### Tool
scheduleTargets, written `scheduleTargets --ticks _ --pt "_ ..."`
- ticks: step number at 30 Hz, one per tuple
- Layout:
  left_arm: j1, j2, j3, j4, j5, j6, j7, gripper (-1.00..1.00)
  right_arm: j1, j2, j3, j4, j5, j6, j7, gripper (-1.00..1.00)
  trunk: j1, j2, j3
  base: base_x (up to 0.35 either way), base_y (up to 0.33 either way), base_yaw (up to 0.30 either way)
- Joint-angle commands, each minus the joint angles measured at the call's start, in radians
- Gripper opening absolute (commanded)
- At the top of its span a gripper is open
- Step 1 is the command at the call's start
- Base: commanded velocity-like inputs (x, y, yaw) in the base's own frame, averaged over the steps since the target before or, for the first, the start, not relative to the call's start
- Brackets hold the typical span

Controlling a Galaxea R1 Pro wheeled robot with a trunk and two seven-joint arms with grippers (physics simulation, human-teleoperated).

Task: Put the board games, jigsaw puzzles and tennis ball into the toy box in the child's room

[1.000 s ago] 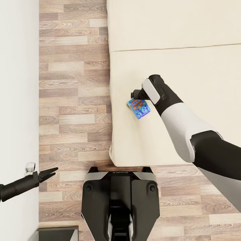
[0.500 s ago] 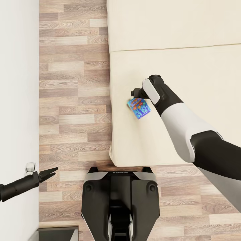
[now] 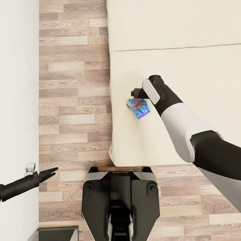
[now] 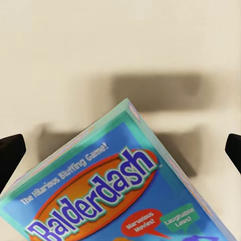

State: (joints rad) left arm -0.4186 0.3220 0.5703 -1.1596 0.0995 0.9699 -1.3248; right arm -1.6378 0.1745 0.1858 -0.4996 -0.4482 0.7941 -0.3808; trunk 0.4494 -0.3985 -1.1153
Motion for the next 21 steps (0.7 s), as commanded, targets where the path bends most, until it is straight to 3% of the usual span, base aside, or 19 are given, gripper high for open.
scheduleTargets --ticks 1,21 --pt "0.0 0.0 0.0 0.0 0.002 0.009 -0.002 1.0 0.0 0.0 0.003 -0.001 -0.009 0.002 -0.009 1.0 0.001 -0.002 -0.001 0.0 0.0 0.0" --pt "0.0 0.0 0.0 0.0 0.002 0.009 -0.002 1.0 0.0 0.0 0.004 0.002 -0.009 0.002 -0.009 1.0 0.001 -0.002 -0.019 0.0 0.0 0.0"
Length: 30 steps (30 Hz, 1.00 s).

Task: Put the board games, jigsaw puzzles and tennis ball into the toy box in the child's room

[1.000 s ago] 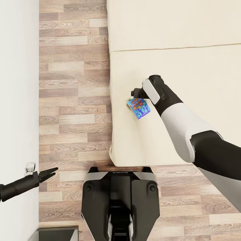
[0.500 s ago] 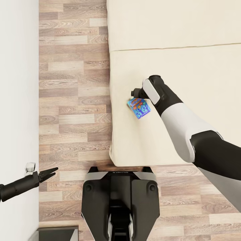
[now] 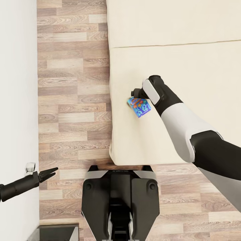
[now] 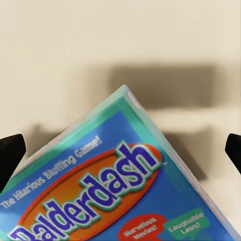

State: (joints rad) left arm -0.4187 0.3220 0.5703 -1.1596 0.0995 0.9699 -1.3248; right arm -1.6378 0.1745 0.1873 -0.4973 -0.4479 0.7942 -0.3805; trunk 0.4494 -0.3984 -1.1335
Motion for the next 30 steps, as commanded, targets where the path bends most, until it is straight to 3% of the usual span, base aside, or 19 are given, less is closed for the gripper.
scheduleTargets --ticks 1,30 --pt "0.0 0.0 0.0 0.0 0.002 0.009 -0.002 1.0 0.0 0.0 0.003 0.0 -0.009 0.002 -0.009 1.0 0.001 -0.002 -0.002 0.0 0.0 0.0" --pt "0.0 0.0 0.0 0.0 0.005 0.009 -0.004 1.0 0.0 0.0 0.004 0.004 -0.009 0.003 -0.009 1.0 0.001 -0.002 -0.003 -0.058 0.0 0.0"
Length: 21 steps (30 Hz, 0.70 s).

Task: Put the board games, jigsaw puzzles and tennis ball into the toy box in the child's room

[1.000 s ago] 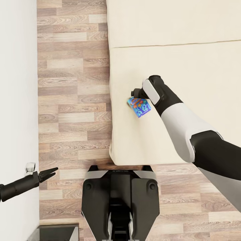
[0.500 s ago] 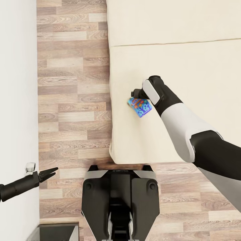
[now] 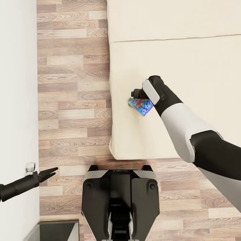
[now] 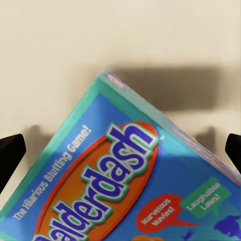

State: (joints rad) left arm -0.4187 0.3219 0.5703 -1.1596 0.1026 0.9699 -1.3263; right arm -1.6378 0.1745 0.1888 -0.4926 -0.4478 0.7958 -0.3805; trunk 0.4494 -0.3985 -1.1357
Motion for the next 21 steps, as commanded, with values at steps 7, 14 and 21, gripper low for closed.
scheduleTargets --ticks 7,14,21 --pt "0.0 0.0 0.0 0.0 0.001 0.009 -0.002 1.0 0.0 0.0 0.003 -0.001 -0.009 0.002 -0.009 1.0 0.001 -0.002 -0.001 -0.008 0.0 0.0" --pt "0.0 0.0 0.0 0.0 0.001 0.009 -0.002 1.0 0.0 0.0 0.003 -0.001 -0.009 0.003 -0.009 1.0 0.001 -0.002 0.0 0.0 0.0 0.0" --pt "0.0 0.0 0.0 0.0 0.0 0.009 -0.002 1.0 0.0 0.0 0.003 -0.001 -0.009 0.003 -0.009 1.0 0.001 -0.002 0.006 0.0 0.0 0.0"
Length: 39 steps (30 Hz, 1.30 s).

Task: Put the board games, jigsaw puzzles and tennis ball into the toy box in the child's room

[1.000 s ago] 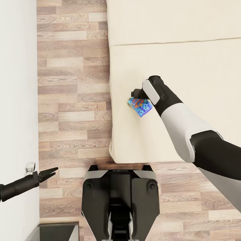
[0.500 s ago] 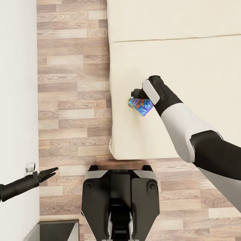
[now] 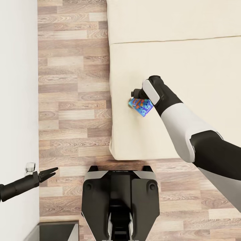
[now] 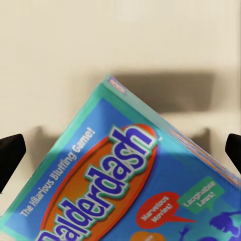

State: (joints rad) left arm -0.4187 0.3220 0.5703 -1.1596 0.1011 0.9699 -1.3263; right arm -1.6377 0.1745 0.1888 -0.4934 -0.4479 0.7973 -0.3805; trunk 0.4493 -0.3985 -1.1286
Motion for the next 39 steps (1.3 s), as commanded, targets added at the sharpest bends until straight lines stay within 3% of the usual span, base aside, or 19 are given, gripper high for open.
scheduleTargets --ticks 1,28,39 --pt "0.0 0.0 0.0 0.0 0.002 0.009 -0.002 1.0 0.0 0.0 0.003 -0.001 -0.009 0.002 -0.009 1.0 0.001 -0.002 0.0 0.0 0.0 0.0" --pt "0.0 0.0 0.0 0.0 0.002 0.009 -0.002 1.0 -0.001 0.0 0.003 -0.001 -0.011 0.0 -0.009 1.0 0.001 -0.002 0.001 -0.046 -0.032 0.0" --pt "0.0 0.0 0.0 0.0 0.001 0.009 -0.002 1.0 -0.001 0.0 0.003 -0.001 -0.011 0.0 -0.009 1.0 0.001 -0.002 0.001 -0.014 -0.19 0.0"
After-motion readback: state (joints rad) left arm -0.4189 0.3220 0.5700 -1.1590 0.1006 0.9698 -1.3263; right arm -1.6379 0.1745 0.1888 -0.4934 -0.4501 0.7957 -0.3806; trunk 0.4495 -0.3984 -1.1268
